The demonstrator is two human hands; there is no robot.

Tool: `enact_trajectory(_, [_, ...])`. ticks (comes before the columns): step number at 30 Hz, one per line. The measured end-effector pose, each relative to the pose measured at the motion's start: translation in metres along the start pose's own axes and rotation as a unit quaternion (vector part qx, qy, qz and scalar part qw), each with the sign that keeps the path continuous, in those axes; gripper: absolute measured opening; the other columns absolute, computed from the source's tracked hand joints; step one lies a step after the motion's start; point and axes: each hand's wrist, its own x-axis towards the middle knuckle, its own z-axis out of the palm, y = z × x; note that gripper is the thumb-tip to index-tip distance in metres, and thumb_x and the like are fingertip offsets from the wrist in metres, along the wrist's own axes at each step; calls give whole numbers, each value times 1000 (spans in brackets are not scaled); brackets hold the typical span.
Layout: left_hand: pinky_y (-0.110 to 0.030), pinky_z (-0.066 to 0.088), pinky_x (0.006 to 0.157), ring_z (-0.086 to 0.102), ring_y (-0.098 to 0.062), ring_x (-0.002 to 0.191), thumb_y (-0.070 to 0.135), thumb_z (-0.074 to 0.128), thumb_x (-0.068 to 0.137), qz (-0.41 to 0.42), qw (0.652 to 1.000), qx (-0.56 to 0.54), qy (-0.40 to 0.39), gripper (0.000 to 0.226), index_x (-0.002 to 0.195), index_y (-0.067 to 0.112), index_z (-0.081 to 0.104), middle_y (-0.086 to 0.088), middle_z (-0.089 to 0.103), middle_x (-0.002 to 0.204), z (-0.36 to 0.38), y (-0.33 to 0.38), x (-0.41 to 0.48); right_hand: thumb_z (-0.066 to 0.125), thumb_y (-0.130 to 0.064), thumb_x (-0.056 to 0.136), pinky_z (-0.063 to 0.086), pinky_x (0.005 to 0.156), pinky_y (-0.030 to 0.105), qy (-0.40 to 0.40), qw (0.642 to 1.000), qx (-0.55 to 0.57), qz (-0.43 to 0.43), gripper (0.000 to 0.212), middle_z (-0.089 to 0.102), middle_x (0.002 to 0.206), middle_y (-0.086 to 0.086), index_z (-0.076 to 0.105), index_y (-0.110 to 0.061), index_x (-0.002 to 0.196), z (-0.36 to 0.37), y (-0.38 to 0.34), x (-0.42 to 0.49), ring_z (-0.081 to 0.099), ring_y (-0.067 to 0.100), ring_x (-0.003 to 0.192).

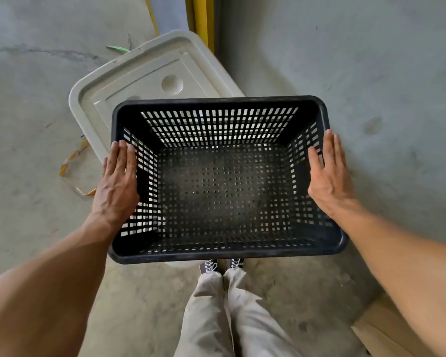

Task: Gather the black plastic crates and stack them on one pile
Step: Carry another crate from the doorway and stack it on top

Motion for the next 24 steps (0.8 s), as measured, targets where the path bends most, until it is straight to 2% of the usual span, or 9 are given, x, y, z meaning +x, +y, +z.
enact_trajectory(2, [-42,-3,119,-15,-25,148,-17,39,76,2,1000,7,11,89,151,3,-3,-17,-5,160,1,-1,1,62,16,77,16,124,49,2,1000,18,6,80,-15,163,16,32,-4,149,5,1,2,-8,35,152])
enact_trajectory(5, [-44,-2,120,-17,-26,147,-20,33,75,10,1000,20,8,89,150,3,-7,-17,-8,160,0,-1,0,42,-23,101,13,125,41,13,999,51,4,64,-3,167,5,13,-15,157,3,0,4,0,21,153])
enact_trajectory(6, [-44,-3,119,-19,-25,147,-22,31,75,13,1000,26,9,89,150,4,-9,-16,-10,160,-1,1,-2,41,-24,101,12,125,40,13,998,67,6,61,-2,167,5,16,-14,156,0,-1,6,0,21,153])
enact_trajectory(8, [-43,-6,119,-22,-24,146,-25,31,75,19,999,29,8,91,149,5,-13,-14,-14,159,-3,1,-6,56,4,89,10,126,45,-3,999,32,10,47,-11,165,14,39,-3,132,-7,-6,5,-7,31,153])
enact_trajectory(10, [-43,-8,118,-23,-25,145,-24,33,76,26,999,24,12,92,147,6,-17,-14,-18,158,-12,2,-9,56,25,75,6,125,47,1,999,33,26,49,-16,162,22,45,-3,114,-14,-7,1,-13,38,151])
enact_trajectory(13, [-43,-6,120,-23,-26,145,-17,38,80,41,999,22,24,91,147,6,-20,-15,-23,156,-37,7,-17,53,27,74,5,125,47,10,1000,-7,27,53,-13,162,25,45,-3,117,-27,-3,-20,-12,39,150])
enact_trajectory(17, [-50,1,121,-21,-32,144,-11,30,83,69,996,11,52,82,146,2,-20,-22,-22,155,-79,17,-18,50,22,79,2,125,45,29,997,15,64,53,-15,161,25,42,-5,124,-63,-3,-69,-14,38,150])
enact_trajectory(21, [-50,1,121,-22,-35,144,-9,34,83,153,985,19,82,83,145,-1,-20,-23,-23,154,-117,33,-1,53,19,81,0,125,42,58,989,31,131,52,-16,161,27,42,-6,126,-99,1,-129,-14,39,150])
enact_trajectory(24, [-51,1,120,-18,-36,143,-19,36,77,240,960,49,133,85,147,-4,-10,-25,-17,155,-143,55,17,51,19,82,2,125,43,86,976,22,198,55,-15,161,28,41,-5,130,-123,-2,-186,-14,40,150])
